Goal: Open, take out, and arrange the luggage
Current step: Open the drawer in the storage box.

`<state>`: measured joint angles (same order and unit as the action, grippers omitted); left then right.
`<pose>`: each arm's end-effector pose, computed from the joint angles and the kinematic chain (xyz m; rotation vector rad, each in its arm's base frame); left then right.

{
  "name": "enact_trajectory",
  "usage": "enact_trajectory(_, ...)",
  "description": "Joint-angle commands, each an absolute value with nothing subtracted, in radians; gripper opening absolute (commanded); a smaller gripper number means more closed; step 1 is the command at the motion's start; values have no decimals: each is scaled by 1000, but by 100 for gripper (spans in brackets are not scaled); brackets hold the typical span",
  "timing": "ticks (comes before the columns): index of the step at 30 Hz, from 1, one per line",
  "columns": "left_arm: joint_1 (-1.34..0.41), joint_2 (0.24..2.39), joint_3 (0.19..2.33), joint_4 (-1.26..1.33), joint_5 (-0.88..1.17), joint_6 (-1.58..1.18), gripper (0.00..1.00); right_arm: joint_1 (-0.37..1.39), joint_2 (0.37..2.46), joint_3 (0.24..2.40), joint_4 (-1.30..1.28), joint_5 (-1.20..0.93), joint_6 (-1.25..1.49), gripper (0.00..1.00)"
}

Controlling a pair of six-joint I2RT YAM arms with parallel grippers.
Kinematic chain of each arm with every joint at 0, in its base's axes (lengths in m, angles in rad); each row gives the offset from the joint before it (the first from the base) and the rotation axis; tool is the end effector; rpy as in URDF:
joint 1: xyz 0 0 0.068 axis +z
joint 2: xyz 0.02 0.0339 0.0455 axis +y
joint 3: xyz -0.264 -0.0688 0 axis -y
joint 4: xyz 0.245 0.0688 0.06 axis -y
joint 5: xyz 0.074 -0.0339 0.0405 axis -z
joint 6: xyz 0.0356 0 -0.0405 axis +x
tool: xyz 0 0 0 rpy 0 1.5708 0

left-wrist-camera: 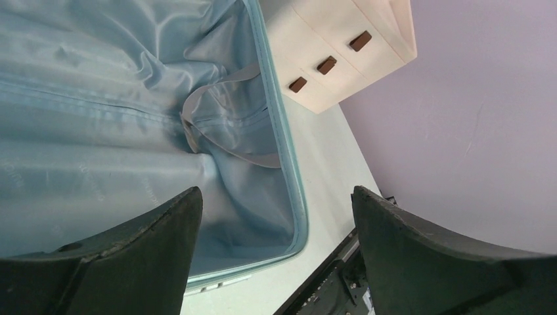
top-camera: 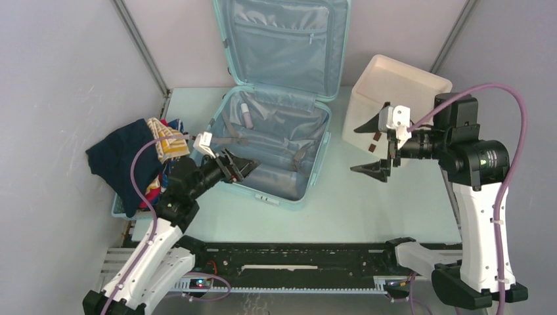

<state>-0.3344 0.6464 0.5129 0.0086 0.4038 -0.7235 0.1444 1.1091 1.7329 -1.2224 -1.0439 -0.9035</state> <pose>0.1522 -0.0677 0.2861 -0.0289 1.8181 -1.1129 0.1362 0.0509 0.4899 -1.3912 1.3008 0.6168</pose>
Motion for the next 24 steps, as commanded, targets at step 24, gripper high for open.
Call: enact_trajectory(24,-618,997,1517,-349,13,-916,100,-150,1037,1330,-1086,-1280,-772,100)
